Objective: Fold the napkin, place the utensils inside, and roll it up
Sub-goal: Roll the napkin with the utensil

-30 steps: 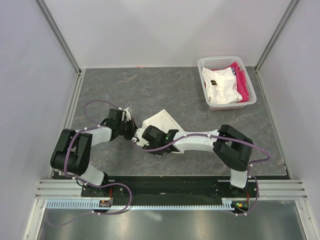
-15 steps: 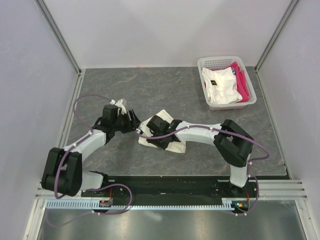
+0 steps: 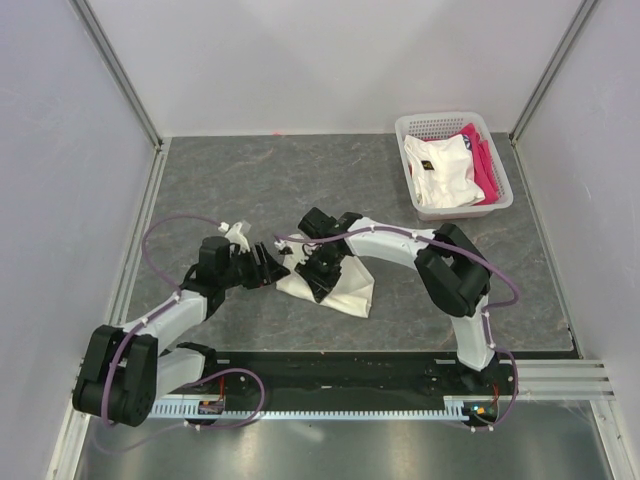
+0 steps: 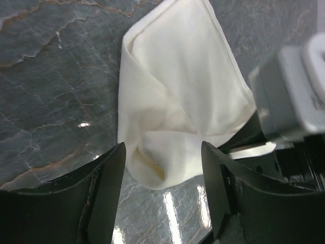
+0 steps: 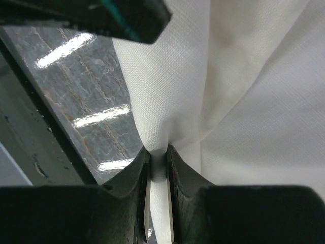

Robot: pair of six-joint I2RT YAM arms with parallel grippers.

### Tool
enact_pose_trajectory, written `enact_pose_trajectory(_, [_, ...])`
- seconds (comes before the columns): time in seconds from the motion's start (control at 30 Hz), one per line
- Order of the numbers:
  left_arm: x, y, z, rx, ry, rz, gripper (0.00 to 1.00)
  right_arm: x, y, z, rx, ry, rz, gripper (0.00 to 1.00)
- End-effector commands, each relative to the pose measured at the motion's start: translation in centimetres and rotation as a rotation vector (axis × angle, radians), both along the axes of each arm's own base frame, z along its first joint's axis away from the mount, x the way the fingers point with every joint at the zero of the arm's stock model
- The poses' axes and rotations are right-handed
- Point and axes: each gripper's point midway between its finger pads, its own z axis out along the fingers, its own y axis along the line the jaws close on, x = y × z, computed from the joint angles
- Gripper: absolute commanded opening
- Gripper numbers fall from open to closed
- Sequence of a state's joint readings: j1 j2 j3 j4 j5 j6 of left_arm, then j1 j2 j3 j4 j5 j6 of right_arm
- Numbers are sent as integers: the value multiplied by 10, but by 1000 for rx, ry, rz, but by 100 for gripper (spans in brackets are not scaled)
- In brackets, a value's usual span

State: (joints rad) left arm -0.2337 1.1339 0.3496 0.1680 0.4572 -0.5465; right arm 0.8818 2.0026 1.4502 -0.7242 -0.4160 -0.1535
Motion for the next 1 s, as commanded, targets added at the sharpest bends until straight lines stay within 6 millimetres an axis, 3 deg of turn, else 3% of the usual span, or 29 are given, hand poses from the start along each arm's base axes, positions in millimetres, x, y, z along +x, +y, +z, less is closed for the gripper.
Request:
enact_pose_trajectory(0.0, [3,-16,21,-84,-76,-65,66,-9,7,4,59,141,21,22])
enact_pose_trajectory(0.43, [8,-17,-4,-67,18,-62,45,-1,9,-15,75,218,10,22])
enact_pose_trajectory(0.53, [7,-17,-8,-62,36,-64,34,1,9,-17,81,225,6,22])
enact_pose_trajectory(0.63, [7,-16,-14,-46,65,-64,14,3,10,-13,96,224,1,23])
enact_pose_trajectory(0.67, [4,-15,-19,-37,94,-61,4,5,10,-12,102,218,-2,24])
enact_pose_trajectory(0.8, [3,-10,-28,4,143,-39,2,15,10,5,113,165,-26,29])
enact_pose_trajectory(0.97, [8,-6,-28,39,177,-22,2,29,7,31,132,39,-74,49])
